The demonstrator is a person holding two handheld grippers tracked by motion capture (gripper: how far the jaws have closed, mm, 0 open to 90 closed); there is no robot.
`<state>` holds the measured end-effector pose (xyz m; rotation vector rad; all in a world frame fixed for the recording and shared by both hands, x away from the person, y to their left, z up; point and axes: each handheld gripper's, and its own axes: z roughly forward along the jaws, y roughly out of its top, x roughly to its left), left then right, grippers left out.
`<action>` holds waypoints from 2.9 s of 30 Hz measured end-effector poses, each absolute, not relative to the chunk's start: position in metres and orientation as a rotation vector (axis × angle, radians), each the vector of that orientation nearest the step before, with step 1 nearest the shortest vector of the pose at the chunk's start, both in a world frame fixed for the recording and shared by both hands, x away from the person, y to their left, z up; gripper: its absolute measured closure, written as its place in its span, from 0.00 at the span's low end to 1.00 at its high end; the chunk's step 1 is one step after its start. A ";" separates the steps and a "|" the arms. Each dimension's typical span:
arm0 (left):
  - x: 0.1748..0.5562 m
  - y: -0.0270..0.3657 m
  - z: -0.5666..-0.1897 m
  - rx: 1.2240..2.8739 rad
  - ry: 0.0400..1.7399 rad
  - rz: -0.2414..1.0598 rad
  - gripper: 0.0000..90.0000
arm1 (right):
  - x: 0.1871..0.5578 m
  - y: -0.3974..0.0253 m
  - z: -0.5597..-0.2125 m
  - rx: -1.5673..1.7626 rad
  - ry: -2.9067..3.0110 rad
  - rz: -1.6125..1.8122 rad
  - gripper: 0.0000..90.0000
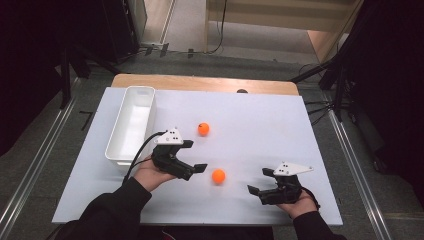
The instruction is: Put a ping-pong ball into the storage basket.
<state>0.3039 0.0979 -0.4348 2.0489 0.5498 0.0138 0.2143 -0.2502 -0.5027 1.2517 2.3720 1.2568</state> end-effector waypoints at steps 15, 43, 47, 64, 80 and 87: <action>0.309 0.070 -0.438 2.064 0.503 0.015 0.05 | 0.214 -0.250 -0.505 1.273 2.378 1.232 0.13; 0.308 0.031 -0.452 2.063 0.480 0.006 0.05 | 0.214 -0.253 -0.503 1.268 2.369 1.241 0.13; 0.307 0.031 -0.453 2.065 0.480 0.007 0.05 | 0.214 -0.253 -0.503 1.263 2.371 1.245 0.13; 0.305 0.036 -0.459 2.052 0.489 0.014 0.05 | 0.214 -0.253 -0.503 1.253 2.377 1.244 0.13; 0.303 0.037 -0.475 2.073 0.495 0.005 0.05 | 0.215 -0.251 -0.503 1.251 2.383 1.256 0.13; 0.300 0.037 -0.478 2.047 0.480 -0.008 0.06 | 0.215 -0.251 -0.502 1.246 2.381 1.269 0.13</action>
